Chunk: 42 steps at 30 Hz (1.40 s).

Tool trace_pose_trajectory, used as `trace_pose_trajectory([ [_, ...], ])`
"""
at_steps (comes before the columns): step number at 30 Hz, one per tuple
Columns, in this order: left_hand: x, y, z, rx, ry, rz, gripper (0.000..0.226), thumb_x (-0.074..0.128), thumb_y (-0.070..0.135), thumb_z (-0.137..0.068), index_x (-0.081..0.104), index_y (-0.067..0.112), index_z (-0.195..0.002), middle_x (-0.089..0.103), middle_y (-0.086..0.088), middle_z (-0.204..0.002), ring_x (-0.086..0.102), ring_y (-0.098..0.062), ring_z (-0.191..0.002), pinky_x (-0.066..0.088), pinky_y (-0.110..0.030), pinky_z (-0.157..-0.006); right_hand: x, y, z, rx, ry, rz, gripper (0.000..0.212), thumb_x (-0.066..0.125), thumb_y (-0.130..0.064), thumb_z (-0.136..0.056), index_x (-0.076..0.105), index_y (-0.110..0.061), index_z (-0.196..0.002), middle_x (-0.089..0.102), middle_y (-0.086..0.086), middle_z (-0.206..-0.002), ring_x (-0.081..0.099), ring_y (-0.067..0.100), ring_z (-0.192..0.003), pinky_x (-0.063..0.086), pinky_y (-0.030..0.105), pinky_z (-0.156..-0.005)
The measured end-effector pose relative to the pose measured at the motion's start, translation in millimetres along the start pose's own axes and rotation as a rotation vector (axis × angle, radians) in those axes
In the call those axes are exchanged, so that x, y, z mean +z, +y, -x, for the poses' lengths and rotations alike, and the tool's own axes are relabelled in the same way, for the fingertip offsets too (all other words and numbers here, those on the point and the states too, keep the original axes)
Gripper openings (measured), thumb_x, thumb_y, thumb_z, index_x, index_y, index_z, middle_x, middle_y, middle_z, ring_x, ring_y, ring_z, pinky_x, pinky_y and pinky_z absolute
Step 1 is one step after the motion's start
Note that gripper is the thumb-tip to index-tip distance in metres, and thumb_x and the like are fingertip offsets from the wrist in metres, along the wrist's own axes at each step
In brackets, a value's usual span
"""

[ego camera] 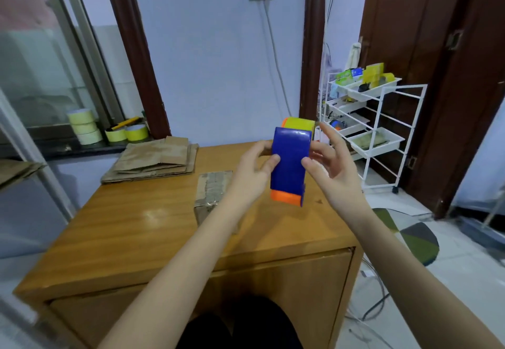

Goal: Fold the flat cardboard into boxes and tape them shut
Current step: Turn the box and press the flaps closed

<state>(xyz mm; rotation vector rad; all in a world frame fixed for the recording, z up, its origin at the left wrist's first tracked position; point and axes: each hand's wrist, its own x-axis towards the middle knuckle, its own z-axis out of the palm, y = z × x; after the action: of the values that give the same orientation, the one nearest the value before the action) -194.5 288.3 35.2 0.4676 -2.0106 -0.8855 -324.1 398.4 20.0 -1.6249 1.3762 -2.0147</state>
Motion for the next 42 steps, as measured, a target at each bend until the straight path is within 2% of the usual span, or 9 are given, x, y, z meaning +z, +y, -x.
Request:
trace_pose_trajectory([
  [2,-10,10,0,-0.04,-0.03,0.141,0.017,0.05,0.004,-0.097,0.057,0.017,-0.104,0.063,0.009,-0.1,0.058,0.004,-0.09,0.047,-0.014,-0.082,8,-2,-1,-0.078,-0.068,0.056,0.06,0.064,-0.012,-0.09,0.034,-0.031,-0.139,0.059,0.009,-0.127,0.054,0.018,-0.121,0.048,0.015,-0.087],
  [7,-39,21,-4,-0.17,0.002,0.379,0.019,0.049,0.011,-0.098,0.062,0.013,-0.112,0.067,0.002,-0.105,0.063,-0.005,-0.094,0.049,-0.019,-0.082,29,-10,-11,-0.25,-0.248,0.344,0.074,0.069,-0.033,-0.082,0.027,-0.038,-0.142,0.037,-0.039,-0.133,0.046,-0.012,-0.119,0.039,0.008,-0.094],
  [13,-59,29,-7,-0.21,-0.087,0.321,0.016,0.055,0.016,-0.096,0.068,0.024,-0.098,0.068,0.002,-0.09,0.065,-0.007,-0.084,0.051,-0.019,-0.073,44,-16,-21,-0.281,-0.336,0.398,0.084,0.069,-0.047,-0.071,0.023,-0.04,-0.14,0.04,-0.031,-0.121,0.049,-0.017,-0.102,0.039,0.001,-0.078],
  [19,-75,35,-9,-0.265,-0.132,0.171,0.012,0.059,0.031,-0.093,0.069,0.033,-0.1,0.07,0.009,-0.101,0.064,-0.009,-0.1,0.053,-0.022,-0.084,61,-1,-14,-0.306,-0.267,0.355,0.083,0.078,-0.044,-0.069,0.031,-0.036,-0.137,0.042,-0.03,-0.118,0.053,0.004,-0.099,0.049,0.023,-0.073],
  [21,-81,25,-6,-0.285,-0.075,0.121,0.021,0.053,0.038,-0.096,0.065,0.029,-0.11,0.066,0.01,-0.109,0.06,-0.009,-0.105,0.05,-0.023,-0.088,68,3,-11,-0.267,-0.197,0.324,0.08,0.081,-0.038,-0.068,0.031,-0.044,-0.13,0.041,-0.031,-0.115,0.053,0.003,-0.096,0.05,0.022,-0.073],
  [25,-88,-8,16,-0.54,0.061,0.132,0.041,0.042,0.041,-0.1,0.062,0.01,-0.118,0.066,-0.005,-0.108,0.064,-0.019,-0.099,0.052,-0.031,-0.086,77,10,-9,-0.09,-0.014,0.12,0.077,0.078,-0.016,-0.077,0.024,-0.028,-0.132,0.033,-0.027,-0.118,0.048,-0.017,-0.101,0.045,0.009,-0.082],
  [31,-77,-19,44,-0.855,0.039,0.657,0.042,0.044,0.044,-0.099,0.054,0.006,-0.112,0.07,-0.022,-0.098,0.071,-0.029,-0.085,0.059,-0.032,-0.068,96,16,-8,-0.05,0.062,0.074,0.073,0.073,-0.015,-0.081,0.02,-0.02,-0.13,0.032,-0.02,-0.117,0.046,-0.02,-0.097,0.041,0.004,-0.079],
  [37,-77,-22,50,-0.828,0.13,0.903,0.037,0.05,0.04,-0.097,0.055,0.011,-0.119,0.071,-0.015,-0.104,0.071,-0.024,-0.087,0.057,-0.028,-0.063,110,18,-3,-0.074,0.094,0.089,0.059,0.07,-0.021,-0.076,0.026,-0.016,-0.116,0.034,-0.017,-0.11,0.047,-0.019,-0.094,0.042,0.005,-0.075],
  [42,-75,-23,51,-0.794,0.213,0.877,0.035,0.054,0.035,-0.095,0.059,0.008,-0.117,0.07,-0.013,-0.1,0.07,-0.018,-0.078,0.055,-0.026,-0.061,116,18,-3,-0.069,0.129,0.062,0.059,0.069,-0.02,-0.076,0.026,-0.014,-0.117,0.033,-0.015,-0.112,0.046,-0.02,-0.093,0.041,0.004,-0.075],
])
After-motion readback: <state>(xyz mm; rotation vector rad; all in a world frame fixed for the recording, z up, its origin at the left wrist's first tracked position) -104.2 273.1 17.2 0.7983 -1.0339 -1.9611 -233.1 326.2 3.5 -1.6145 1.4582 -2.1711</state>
